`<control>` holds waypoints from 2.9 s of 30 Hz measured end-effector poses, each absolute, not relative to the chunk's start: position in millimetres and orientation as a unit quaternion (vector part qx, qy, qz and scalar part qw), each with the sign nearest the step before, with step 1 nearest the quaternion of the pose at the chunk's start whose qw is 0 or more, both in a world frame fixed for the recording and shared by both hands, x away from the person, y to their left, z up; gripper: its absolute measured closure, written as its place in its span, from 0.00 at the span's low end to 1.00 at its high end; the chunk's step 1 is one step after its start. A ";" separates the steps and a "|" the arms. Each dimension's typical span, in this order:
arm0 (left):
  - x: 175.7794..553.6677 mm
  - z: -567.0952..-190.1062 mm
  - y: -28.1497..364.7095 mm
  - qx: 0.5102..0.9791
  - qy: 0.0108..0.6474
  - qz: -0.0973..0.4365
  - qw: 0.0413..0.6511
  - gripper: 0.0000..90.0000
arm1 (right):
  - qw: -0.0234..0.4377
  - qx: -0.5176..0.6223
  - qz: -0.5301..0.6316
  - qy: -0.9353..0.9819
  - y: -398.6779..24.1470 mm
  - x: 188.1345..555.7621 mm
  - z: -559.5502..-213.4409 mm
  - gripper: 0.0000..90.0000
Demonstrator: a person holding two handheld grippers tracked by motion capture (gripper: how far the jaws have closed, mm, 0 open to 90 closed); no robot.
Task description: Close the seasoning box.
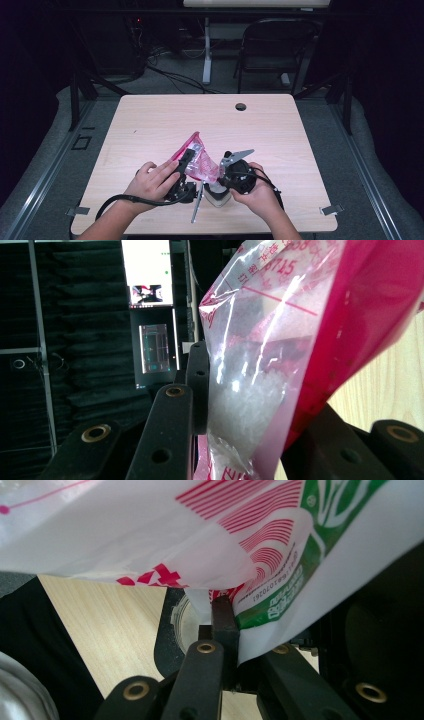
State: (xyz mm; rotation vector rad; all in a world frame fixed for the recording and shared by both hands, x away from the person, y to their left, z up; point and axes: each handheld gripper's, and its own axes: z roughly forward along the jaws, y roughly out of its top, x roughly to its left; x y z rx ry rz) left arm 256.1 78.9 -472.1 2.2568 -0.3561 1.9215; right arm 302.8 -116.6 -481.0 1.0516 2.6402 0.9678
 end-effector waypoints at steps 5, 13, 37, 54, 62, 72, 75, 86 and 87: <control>256.1 -471.8 79.1 0.754 -0.119 0.642 0.078 0.84 | 0.070 0.350 0.322 0.877 -116.3 302.6 -481.0 1.00; 256.1 -471.6 78.7 0.753 -0.119 0.643 0.079 0.84 | 0.070 0.349 0.322 0.877 -116.4 302.8 -480.9 1.00; 255.8 -470.5 77.8 0.754 -0.119 0.642 0.079 0.84 | 0.072 0.350 0.325 0.876 -116.5 302.7 -480.7 1.00; 255.3 -468.6 76.9 0.749 -0.126 0.647 0.075 0.83 | 0.072 0.350 0.326 0.876 -116.6 302.8 -480.6 1.00; 255.7 -468.9 76.5 0.750 -0.125 0.645 0.080 0.83 | 0.069 0.350 0.323 0.876 -116.8 302.8 -480.6 1.00; 255.4 -469.4 76.1 0.751 -0.126 0.643 0.080 0.84 | 0.067 0.350 0.323 0.877 -117.3 303.6 -482.1 1.00; 255.6 -469.7 76.3 0.754 -0.124 0.640 0.080 0.84 | 0.064 0.352 0.322 0.877 -117.9 304.0 -482.3 1.00; 255.3 -469.2 76.2 0.753 -0.125 0.641 0.080 0.84 | 0.063 0.352 0.320 0.877 -118.1 303.9 -482.2 1.00; 255.1 -469.0 76.0 0.754 -0.125 0.640 0.079 0.84 | 0.064 0.351 0.322 0.877 -118.2 303.9 -482.3 1.00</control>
